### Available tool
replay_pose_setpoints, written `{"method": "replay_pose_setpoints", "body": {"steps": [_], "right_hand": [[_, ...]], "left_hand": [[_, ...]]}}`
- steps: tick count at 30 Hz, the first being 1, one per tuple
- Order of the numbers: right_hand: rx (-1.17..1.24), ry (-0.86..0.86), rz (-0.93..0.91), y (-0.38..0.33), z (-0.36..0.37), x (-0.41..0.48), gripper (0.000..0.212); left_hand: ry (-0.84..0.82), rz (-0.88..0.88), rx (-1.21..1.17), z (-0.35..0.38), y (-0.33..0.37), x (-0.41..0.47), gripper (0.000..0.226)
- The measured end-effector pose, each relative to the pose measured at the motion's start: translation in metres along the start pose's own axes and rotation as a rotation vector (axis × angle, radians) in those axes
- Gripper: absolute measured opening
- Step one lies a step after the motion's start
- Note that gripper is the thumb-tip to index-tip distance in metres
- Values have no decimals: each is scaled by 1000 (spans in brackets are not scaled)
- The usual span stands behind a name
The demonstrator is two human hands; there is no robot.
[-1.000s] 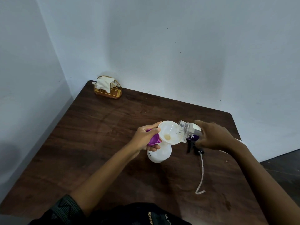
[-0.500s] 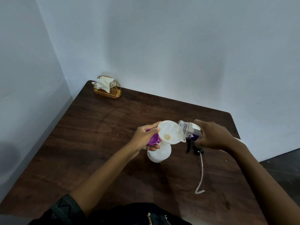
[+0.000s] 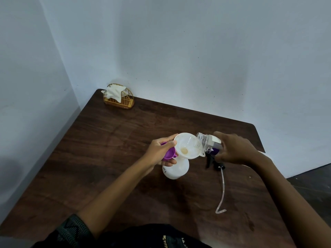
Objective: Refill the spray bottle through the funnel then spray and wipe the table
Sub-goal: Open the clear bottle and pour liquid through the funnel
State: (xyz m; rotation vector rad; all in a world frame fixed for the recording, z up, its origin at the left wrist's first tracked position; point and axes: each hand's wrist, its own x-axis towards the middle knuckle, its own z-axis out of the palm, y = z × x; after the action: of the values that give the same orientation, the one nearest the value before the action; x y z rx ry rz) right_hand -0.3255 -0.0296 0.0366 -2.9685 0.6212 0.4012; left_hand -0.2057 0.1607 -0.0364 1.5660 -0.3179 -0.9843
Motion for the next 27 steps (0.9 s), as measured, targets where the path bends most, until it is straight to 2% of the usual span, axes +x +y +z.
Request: {"method": "replay_pose_setpoints", "body": {"steps": [27], "right_hand": [[-46, 3, -3, 1, -2, -1, 39]], "left_hand": [[-6, 8, 1, 1, 0, -2, 40]]}}
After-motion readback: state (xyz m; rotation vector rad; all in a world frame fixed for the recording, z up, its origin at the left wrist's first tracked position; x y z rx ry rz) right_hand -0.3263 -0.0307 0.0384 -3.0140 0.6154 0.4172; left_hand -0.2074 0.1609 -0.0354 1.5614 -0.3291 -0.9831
